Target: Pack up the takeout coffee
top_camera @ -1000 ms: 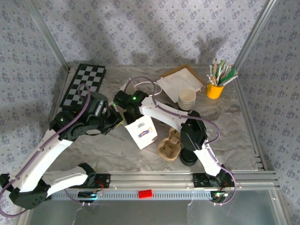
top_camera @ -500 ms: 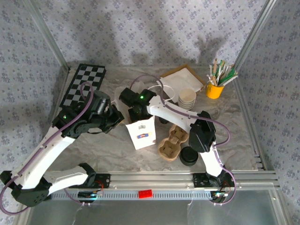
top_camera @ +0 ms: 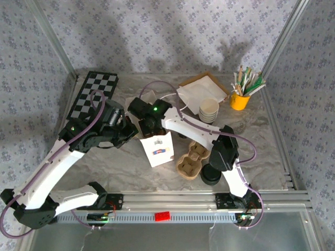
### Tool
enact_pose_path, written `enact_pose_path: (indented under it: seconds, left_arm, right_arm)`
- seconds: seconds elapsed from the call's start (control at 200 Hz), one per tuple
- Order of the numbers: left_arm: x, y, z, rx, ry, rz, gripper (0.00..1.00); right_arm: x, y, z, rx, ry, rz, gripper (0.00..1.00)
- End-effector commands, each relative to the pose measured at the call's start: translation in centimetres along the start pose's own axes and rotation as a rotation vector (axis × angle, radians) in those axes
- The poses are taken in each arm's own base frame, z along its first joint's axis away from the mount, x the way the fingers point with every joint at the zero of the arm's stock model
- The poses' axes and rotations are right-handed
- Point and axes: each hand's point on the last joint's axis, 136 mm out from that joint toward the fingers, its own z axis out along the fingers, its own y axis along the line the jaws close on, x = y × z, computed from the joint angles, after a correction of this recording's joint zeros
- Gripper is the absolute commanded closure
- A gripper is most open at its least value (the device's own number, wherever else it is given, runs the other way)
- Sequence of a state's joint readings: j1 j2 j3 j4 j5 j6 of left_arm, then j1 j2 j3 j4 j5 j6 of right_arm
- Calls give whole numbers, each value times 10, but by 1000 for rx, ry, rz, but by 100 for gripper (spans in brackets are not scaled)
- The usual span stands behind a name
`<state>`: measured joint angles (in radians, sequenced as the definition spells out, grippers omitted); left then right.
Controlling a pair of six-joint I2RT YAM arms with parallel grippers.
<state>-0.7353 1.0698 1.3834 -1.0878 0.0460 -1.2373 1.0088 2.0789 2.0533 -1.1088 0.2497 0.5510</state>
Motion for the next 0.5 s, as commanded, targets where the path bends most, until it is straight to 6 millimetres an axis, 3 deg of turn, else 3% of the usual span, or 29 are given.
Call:
enact_pose_path:
  seconds: [0.0,0.15,0.495]
  left_arm:
    - [-3,0,-7,-13,-19,32,95]
    - [-4,0,-7,-20,-19,34,95]
    - [-5,-1,-8,-19,-24,32,95]
  right_arm:
    - [1,-9,-18,25,-23,-24,100]
    - [8,-17,-2,37,1,-23,100]
    - [10,-12,-3,24,-10,-48,100]
